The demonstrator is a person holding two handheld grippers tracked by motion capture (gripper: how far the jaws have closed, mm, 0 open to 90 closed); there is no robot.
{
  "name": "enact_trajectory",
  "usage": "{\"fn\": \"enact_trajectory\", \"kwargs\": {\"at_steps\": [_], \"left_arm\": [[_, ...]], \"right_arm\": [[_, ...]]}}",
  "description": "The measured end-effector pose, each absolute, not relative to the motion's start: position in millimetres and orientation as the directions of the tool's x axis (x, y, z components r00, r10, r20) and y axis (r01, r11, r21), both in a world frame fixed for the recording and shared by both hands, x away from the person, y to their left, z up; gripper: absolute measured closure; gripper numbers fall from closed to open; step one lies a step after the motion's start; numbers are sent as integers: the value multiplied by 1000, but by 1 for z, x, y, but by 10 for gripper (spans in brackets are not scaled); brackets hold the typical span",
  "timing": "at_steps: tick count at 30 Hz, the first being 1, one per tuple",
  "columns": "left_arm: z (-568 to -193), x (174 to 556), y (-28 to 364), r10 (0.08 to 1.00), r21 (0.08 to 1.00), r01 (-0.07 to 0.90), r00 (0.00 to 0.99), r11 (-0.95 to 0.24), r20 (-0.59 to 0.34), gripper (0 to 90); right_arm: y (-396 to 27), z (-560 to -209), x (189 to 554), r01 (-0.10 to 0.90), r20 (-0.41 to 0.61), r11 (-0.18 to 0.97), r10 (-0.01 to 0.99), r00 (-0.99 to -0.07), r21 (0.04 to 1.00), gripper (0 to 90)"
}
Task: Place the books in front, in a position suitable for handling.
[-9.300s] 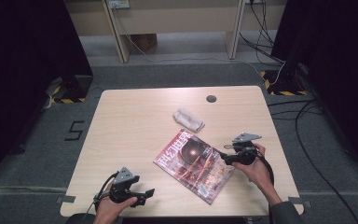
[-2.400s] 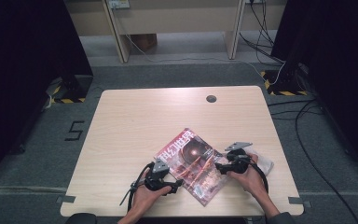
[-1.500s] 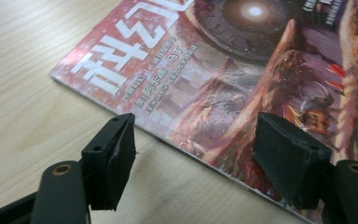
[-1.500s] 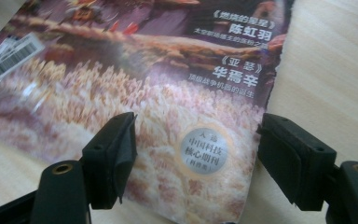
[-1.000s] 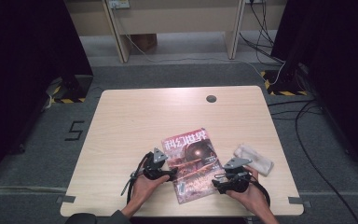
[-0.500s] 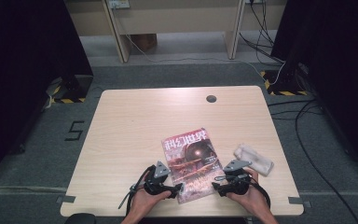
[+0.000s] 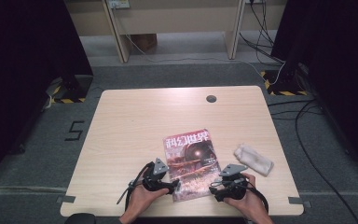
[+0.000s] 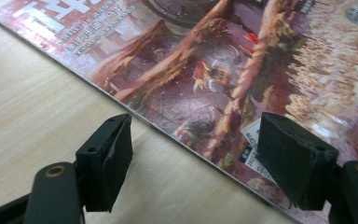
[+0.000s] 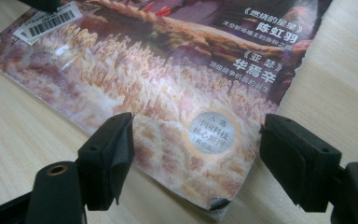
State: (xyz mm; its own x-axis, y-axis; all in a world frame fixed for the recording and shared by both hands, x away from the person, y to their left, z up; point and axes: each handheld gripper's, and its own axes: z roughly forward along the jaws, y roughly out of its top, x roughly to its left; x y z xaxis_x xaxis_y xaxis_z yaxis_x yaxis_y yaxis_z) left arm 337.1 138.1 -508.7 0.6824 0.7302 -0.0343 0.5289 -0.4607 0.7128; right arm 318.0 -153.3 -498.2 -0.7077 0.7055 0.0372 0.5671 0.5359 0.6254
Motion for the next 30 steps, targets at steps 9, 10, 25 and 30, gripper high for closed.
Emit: {"fn": "enact_trajectory", "kwargs": {"at_steps": [9, 10, 25, 30], "left_arm": [[-509, 345, 144, 754, 718, 535, 656, -445, -22, 260], [-509, 346, 144, 758, 717, 537, 652, -444, -19, 259], [-507, 360, 146, 776, 711, 537, 631, -454, 19, 260], [-507, 365, 147, 784, 710, 545, 621, -446, 15, 262]], "right_arm": [[-147, -500, 313, 564, 37, 548, 696, -717, 617, 245], [-146, -500, 312, 561, 30, 553, 695, -718, 616, 245], [-134, -502, 318, 554, -10, 564, 707, -707, 613, 249], [-132, -502, 322, 564, -2, 552, 716, -698, 613, 249]]}}
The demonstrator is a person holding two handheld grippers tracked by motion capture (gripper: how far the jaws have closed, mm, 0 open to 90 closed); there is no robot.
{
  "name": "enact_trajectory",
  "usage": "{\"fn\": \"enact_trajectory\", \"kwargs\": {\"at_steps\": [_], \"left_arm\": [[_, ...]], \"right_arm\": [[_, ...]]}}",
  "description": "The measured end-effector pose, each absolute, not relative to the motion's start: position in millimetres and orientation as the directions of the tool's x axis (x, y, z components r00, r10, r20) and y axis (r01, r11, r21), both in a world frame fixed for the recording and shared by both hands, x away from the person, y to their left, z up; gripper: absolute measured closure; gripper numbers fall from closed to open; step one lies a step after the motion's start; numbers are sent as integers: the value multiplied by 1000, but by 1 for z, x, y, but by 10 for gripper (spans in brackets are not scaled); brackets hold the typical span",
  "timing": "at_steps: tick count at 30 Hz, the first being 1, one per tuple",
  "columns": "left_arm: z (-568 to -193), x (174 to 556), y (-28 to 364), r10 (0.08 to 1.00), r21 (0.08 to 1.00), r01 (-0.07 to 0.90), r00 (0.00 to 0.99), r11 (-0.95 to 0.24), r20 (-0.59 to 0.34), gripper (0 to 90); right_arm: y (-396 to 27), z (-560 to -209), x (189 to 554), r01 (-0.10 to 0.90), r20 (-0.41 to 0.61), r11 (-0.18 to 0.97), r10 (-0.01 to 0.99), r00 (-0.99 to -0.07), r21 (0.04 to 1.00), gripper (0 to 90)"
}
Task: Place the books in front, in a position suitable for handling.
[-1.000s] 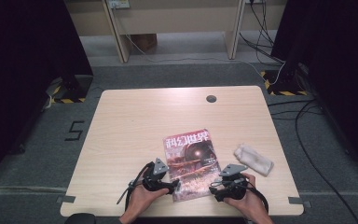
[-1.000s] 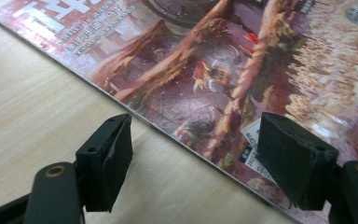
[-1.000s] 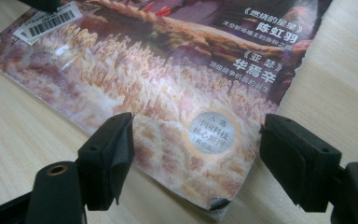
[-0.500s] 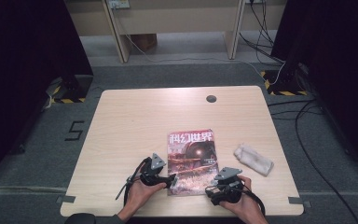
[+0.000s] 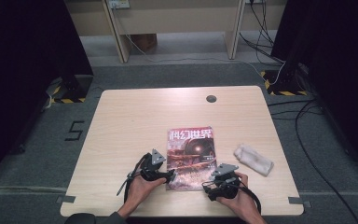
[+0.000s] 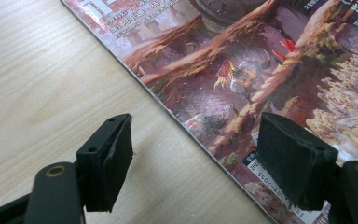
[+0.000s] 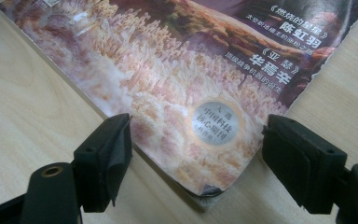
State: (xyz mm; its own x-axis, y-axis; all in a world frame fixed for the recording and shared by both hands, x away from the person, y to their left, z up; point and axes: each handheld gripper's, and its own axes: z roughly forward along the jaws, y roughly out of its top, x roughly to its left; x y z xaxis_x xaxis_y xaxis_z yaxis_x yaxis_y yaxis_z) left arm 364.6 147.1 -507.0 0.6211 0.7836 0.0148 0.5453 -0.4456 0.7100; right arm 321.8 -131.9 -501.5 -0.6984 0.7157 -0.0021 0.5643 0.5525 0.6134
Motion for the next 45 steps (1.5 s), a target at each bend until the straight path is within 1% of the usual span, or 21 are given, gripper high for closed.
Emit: {"fn": "enact_trajectory", "kwargs": {"at_steps": [3, 6, 8, 9, 11, 14, 17, 21, 30, 37, 45], "left_arm": [[-507, 365, 148, 783, 709, 550, 622, -441, 4, 267], [-505, 368, 152, 778, 707, 575, 626, -412, -56, 291], [-501, 367, 158, 770, 711, 592, 628, -379, -113, 261], [-498, 366, 162, 763, 712, 600, 631, -365, -140, 241], [-491, 362, 169, 747, 716, 597, 645, -360, -162, 211], [-486, 355, 175, 744, 725, 590, 648, -355, -162, 189], [-488, 348, 176, 749, 723, 591, 644, -358, -156, 172], [-492, 337, 174, 740, 719, 585, 656, -374, -149, 172], [-500, 316, 175, 736, 710, 578, 665, -402, -125, 172], [-503, 305, 179, 729, 701, 583, 672, -411, -131, 172], [-506, 297, 188, 731, 695, 584, 671, -419, -124, 168]], "right_arm": [[-132, -502, 322, 563, -3, 553, 715, -699, 614, 249], [-133, -502, 322, 566, 7, 544, 717, -697, 619, 252], [-134, -501, 322, 569, 18, 537, 717, -697, 623, 258], [-135, -500, 323, 568, 25, 529, 718, -696, 631, 283], [-139, -498, 322, 572, 43, 509, 722, -691, 643, 320], [-145, -496, 323, 580, 75, 483, 724, -686, 656, 329], [-150, -493, 323, 581, 77, 468, 732, -677, 666, 331], [-158, -485, 325, 572, 79, 445, 739, -669, 689, 338], [-185, -471, 335, 553, 15, 406, 797, -604, 728, 359], [-202, -468, 348, 558, -41, 404, 833, -551, 725, 378], [-220, -470, 366, 589, -50, 381, 865, -499, 712, 406]]}}
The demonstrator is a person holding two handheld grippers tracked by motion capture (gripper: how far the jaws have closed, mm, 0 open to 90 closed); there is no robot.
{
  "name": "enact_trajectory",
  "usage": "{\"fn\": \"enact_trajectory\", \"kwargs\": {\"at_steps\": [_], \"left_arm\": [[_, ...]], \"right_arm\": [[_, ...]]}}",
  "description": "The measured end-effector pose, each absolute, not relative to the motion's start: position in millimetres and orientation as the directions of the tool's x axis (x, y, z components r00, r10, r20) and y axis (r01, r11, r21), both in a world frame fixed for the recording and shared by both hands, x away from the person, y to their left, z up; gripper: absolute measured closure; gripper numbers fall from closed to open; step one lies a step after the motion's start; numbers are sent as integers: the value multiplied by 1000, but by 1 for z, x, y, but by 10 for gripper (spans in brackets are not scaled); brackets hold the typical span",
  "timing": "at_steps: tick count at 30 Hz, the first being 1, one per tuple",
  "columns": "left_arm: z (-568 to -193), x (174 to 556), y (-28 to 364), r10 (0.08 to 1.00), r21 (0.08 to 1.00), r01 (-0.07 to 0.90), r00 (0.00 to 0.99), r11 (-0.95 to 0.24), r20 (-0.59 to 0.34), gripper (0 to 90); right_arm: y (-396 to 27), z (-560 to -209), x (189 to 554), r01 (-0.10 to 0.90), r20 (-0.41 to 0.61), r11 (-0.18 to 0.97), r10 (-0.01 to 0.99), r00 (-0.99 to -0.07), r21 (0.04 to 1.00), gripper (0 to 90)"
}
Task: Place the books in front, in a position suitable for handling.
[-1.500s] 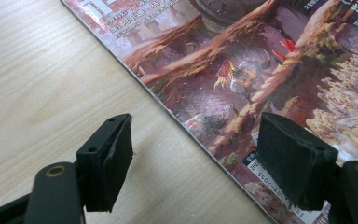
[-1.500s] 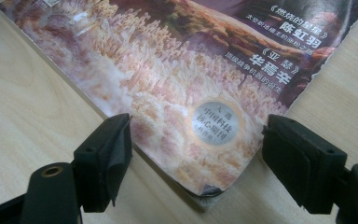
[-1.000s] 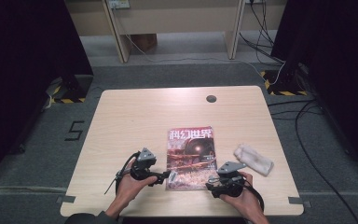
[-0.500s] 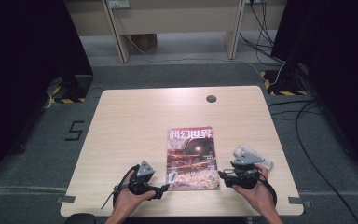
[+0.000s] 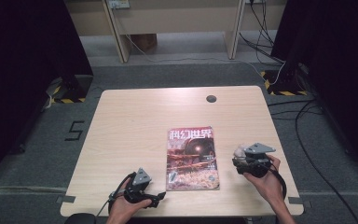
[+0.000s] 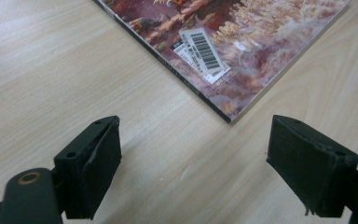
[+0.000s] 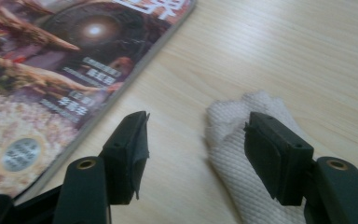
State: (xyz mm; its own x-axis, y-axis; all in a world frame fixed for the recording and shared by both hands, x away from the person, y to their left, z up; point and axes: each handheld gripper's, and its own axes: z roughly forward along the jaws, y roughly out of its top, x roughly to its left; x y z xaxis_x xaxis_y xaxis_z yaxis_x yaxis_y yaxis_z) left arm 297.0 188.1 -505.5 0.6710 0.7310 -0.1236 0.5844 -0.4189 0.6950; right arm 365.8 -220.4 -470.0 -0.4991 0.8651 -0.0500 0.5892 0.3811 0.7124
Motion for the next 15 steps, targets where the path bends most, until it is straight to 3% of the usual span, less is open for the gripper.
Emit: {"fn": "enact_trajectory", "kwargs": {"at_steps": [15], "left_arm": [[-508, 295, 202, 751, 682, 591, 654, -431, -91, 155]], "right_arm": [[-258, -475, 387, 649, -8, 332, 894, -449, 684, 347]]}}
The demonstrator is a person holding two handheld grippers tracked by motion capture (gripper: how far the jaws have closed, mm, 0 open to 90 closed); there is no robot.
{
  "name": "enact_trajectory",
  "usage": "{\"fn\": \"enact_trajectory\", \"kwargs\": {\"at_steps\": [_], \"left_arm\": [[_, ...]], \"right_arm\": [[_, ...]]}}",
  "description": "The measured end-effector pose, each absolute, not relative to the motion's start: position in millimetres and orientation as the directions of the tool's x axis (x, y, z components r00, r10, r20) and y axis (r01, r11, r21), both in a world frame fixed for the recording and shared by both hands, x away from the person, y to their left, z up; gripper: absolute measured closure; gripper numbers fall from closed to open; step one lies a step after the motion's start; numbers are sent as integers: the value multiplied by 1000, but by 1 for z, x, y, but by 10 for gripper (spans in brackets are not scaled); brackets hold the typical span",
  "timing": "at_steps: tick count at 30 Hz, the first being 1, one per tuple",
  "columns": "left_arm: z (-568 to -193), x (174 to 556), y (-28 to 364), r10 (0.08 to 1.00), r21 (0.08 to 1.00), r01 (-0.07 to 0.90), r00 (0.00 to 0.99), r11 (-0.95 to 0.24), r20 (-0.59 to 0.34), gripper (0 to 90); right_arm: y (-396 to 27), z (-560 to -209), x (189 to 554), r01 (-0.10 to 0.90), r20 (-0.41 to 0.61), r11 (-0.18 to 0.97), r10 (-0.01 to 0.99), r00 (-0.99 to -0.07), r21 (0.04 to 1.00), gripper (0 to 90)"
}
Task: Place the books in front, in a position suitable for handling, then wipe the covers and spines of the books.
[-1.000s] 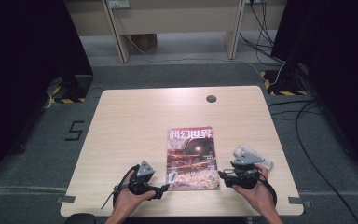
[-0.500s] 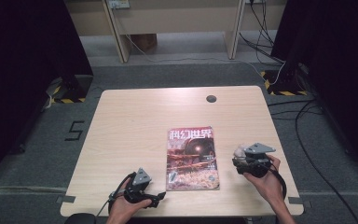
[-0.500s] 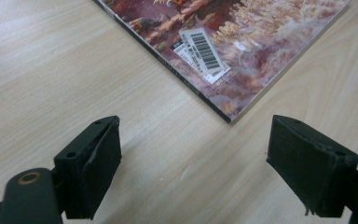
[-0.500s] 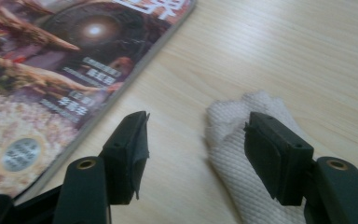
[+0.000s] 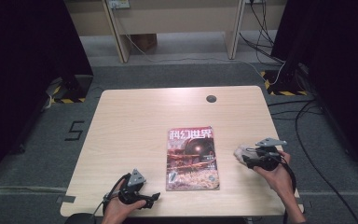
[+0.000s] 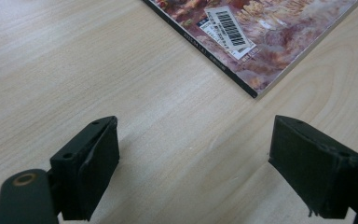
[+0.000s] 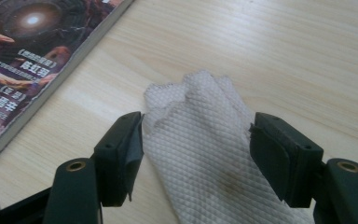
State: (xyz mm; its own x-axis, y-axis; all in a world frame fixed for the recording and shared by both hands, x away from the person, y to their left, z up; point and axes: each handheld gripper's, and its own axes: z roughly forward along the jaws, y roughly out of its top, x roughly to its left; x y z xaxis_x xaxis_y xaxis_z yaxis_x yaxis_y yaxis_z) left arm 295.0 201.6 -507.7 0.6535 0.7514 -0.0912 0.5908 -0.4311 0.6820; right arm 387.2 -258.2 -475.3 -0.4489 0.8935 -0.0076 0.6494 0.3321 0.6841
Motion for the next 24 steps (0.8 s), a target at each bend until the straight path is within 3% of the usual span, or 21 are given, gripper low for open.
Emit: {"fn": "enact_trajectory", "kwargs": {"at_steps": [10, 18, 24], "left_arm": [[-508, 296, 204, 755, 685, 591, 650, -425, -92, 155], [-509, 297, 203, 755, 686, 594, 648, -420, -99, 155], [-507, 297, 202, 757, 698, 584, 647, -414, -92, 156]], "right_arm": [[-271, -485, 396, 692, 0, 344, 895, -446, 635, 338], [-280, -496, 400, 724, 64, 313, 895, -441, 615, 329], [-280, -497, 398, 713, 67, 324, 885, -460, 622, 407]]}}
